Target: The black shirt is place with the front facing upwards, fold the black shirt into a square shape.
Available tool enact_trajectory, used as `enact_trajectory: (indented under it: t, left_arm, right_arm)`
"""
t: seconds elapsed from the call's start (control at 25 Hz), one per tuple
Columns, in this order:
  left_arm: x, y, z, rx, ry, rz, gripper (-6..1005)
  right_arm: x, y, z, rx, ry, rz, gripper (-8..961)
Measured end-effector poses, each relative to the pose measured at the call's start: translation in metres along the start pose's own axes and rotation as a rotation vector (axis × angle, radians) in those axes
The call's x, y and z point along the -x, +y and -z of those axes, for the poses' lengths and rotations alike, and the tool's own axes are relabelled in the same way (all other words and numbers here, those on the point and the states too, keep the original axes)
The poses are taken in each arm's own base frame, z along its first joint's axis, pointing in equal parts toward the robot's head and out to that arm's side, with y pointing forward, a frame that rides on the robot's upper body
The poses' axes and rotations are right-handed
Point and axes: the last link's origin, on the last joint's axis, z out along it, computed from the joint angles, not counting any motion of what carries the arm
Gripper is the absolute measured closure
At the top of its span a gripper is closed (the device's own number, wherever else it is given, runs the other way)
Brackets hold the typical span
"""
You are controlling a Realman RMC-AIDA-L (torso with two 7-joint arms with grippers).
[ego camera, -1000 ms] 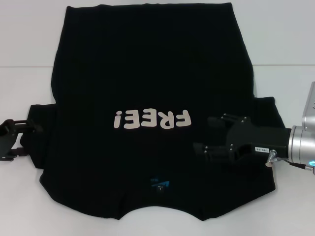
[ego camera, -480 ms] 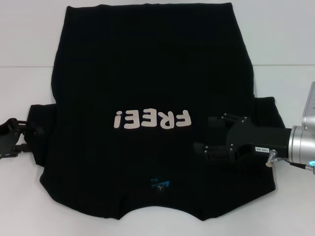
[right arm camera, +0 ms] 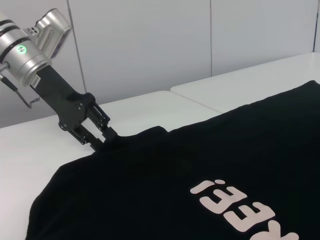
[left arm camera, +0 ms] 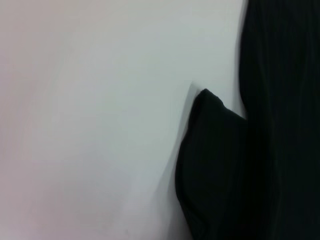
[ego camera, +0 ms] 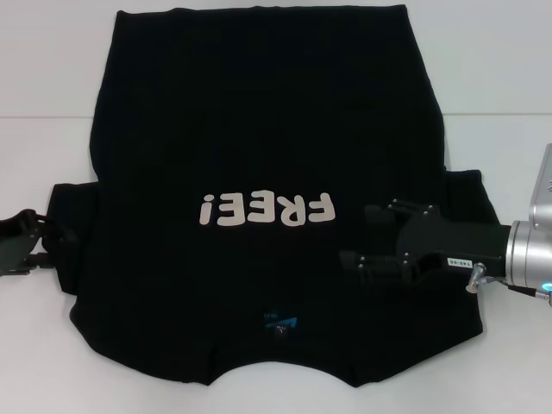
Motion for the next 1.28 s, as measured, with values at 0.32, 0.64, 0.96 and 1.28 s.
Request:
enact_trajectory:
  t: [0.32, 0.64, 0.96, 1.28]
  left_arm:
    - [-0.0013, 0.0016, -0.0004, 0.0, 0.003, -0.004, 480]
    - [-0.0017, 0.0036, 0.0001, -0.003, -0.003, -0.015, 482]
    - [-0.0021, 0.0092, -0.0016, -0.019, -0.019, -0.047, 519]
    - [-0.0026, 0.0087, -0.0006, -0.021, -0.017, -0.046, 615]
  right_arm:
    - [-0.0003, 0.0001, 0.0002, 0.0, 0.0, -0.001, 14]
    - [0.0006, -0.0003, -0.0004, -0.001, 0.0, 0.001, 14]
    - [0.0008, -0.0004, -0.0005, 0.0, 0.0, 0.002, 14]
    - [-0.0001, -0.0002, 0.0, -0.001, 0.001, 0.001, 14]
